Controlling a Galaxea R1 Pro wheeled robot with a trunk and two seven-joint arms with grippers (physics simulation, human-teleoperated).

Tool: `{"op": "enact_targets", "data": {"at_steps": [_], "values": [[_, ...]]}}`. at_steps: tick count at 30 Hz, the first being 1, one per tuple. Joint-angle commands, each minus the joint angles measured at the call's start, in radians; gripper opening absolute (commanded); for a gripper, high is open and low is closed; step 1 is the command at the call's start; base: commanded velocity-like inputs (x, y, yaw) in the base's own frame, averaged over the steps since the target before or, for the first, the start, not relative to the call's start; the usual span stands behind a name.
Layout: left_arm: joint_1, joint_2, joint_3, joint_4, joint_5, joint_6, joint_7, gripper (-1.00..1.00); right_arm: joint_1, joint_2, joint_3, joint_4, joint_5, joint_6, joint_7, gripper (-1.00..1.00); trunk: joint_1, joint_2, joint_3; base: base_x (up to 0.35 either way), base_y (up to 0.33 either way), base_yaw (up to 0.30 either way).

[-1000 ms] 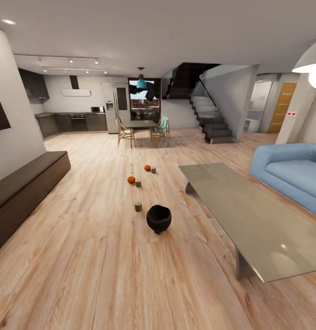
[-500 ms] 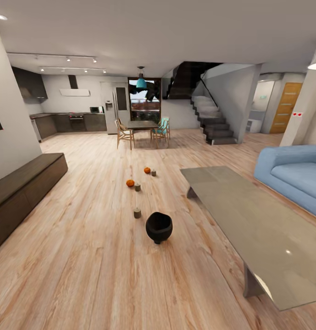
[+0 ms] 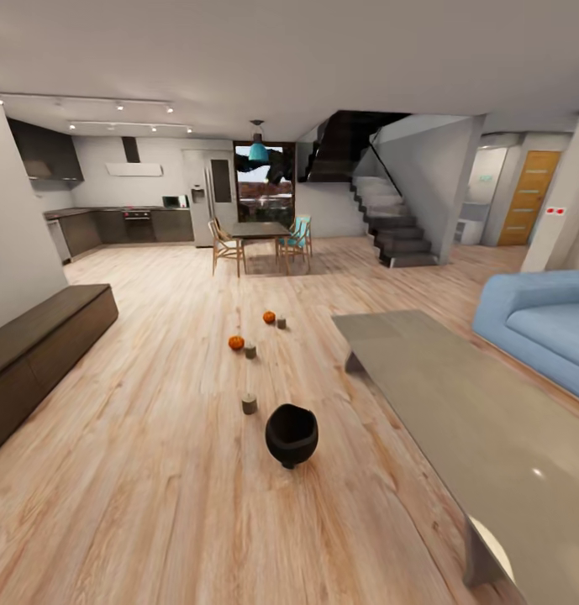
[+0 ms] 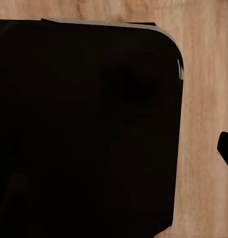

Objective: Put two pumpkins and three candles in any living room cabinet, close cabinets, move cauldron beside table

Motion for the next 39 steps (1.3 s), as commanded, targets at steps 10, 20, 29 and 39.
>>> {"op": "enact_targets", "data": {"at_steps": [10,20,29,39], "values": [[0.000,0.000,-0.001,0.001,0.000,-0.004,0.000,1.00,-0.001,0.000,-0.001,0.002,0.000,-0.005,0.001,1.00,0.001,0.000,-0.001,0.311,0.000,0.000],[0.001,0.002,-0.001,0.001,0.000,-0.004,0.000,1.00,-0.001,0.000,-0.001,0.002,0.000,-0.005,0.001,1.00,0.001,0.000,-0.001,0.270,0.000,0.000],[0.001,0.003,0.000,0.001,0.000,-0.004,0.000,1.00,-0.001,0.000,-0.001,0.002,0.000,-0.005,0.000,1.00,0.001,0.000,-0.001,0.263,0.011,0.000],[0.001,0.005,0.000,0.001,0.000,-0.004,0.000,1.00,-0.001,0.000,0.000,0.002,0.000,-0.005,0.000,1.00,0.001,0.000,-0.001,0.253,0.178,-0.002]]}}
